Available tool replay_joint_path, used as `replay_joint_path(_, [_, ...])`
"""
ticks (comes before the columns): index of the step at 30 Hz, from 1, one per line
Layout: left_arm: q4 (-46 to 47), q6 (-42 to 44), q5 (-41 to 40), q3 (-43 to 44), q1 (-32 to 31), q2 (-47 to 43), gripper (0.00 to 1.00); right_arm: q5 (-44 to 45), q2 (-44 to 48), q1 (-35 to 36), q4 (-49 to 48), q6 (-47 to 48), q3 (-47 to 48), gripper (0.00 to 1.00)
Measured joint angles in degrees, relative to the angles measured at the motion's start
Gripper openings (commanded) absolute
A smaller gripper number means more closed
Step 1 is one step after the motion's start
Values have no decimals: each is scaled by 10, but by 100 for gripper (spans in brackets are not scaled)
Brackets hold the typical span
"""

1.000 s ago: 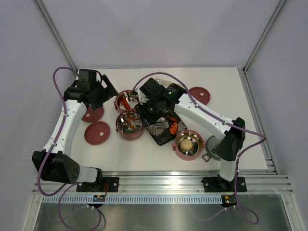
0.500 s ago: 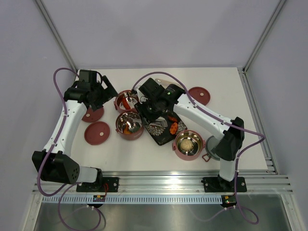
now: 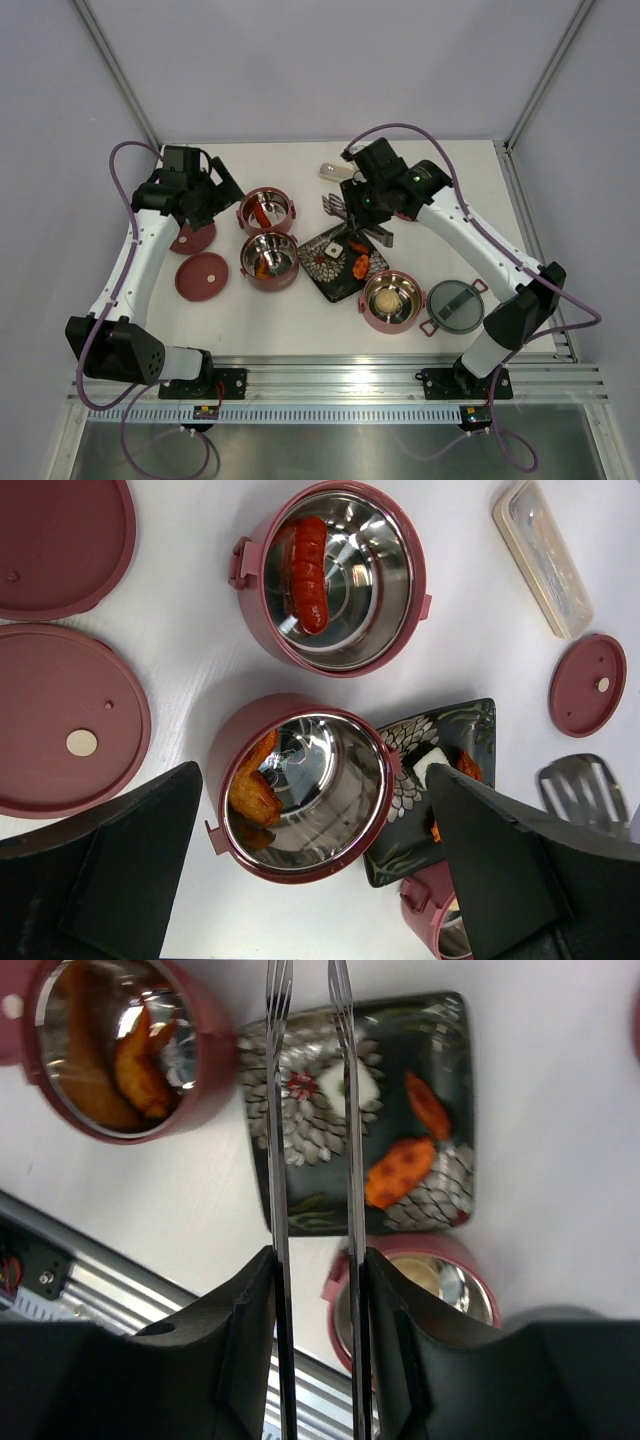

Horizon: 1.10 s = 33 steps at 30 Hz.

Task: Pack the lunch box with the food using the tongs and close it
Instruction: Pick up the fake food from the plate.

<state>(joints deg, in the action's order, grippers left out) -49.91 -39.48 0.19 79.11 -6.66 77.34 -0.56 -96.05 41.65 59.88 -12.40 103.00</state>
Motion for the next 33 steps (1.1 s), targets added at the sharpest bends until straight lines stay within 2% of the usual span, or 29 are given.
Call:
replay_joint_path(5, [0, 0, 0, 0, 0, 0, 99, 32, 59, -51, 25, -21, -68, 44])
replay_joint_path(15, [1, 0, 0, -2, 0, 0, 99, 34, 95, -53, 66, -94, -179, 45])
replay_joint_path(33, [3, 0, 0, -19, 0, 0, 99, 11, 45, -53, 75, -159, -186, 51])
